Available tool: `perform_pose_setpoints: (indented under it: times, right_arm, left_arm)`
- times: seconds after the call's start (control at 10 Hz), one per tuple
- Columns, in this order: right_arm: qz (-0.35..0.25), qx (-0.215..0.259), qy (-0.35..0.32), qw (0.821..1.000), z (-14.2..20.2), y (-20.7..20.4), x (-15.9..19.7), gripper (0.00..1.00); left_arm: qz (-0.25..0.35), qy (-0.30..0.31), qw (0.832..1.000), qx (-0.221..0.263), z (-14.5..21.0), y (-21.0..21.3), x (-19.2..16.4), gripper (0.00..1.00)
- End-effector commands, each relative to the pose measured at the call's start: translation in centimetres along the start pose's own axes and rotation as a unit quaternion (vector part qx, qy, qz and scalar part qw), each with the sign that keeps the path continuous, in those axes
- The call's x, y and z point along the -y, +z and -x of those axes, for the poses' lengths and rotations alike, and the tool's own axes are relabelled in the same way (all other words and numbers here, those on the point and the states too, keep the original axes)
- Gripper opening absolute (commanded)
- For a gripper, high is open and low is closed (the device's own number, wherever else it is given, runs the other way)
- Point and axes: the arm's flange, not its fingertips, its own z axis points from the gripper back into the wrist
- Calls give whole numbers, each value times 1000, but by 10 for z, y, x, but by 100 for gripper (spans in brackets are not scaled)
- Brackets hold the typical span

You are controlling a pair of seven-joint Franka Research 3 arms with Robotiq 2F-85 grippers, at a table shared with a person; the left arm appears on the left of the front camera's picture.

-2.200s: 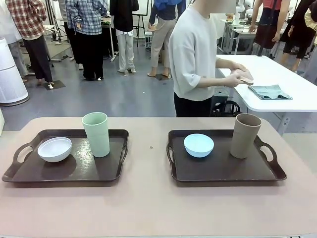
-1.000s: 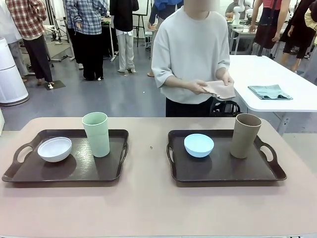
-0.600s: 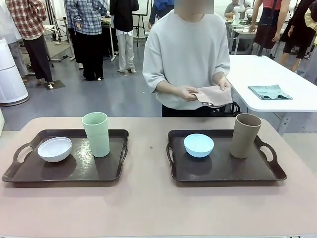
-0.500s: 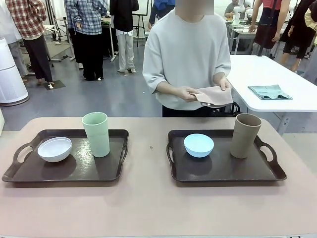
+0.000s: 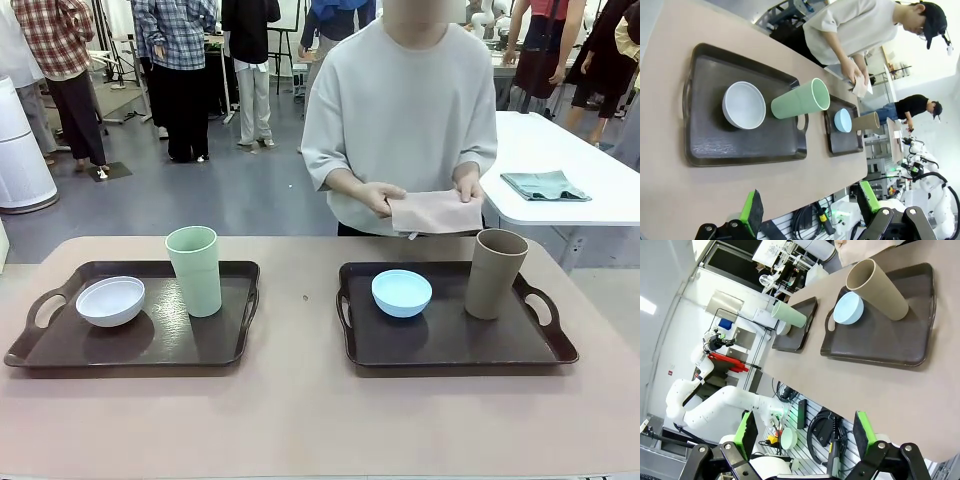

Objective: Set up a tray with a mat and arrange the tableware.
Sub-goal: Pick up the Picnic Bowl and Reusable plastic cup from the Handle tray in front of the human's position and hold them in the air.

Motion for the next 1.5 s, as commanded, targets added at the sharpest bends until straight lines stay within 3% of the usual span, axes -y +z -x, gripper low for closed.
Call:
perform_pose_setpoints:
  times: [0.0,1.4]
  right_arm:
    - [-8,6,8,1000,-2,1,1,100]
    - [-8,6,8,1000,-2,1,1,100]
  left_arm:
    - [11,-9,1000,4,0,1,0,100]
    - [11,-9,1000,4,0,1,0,100]
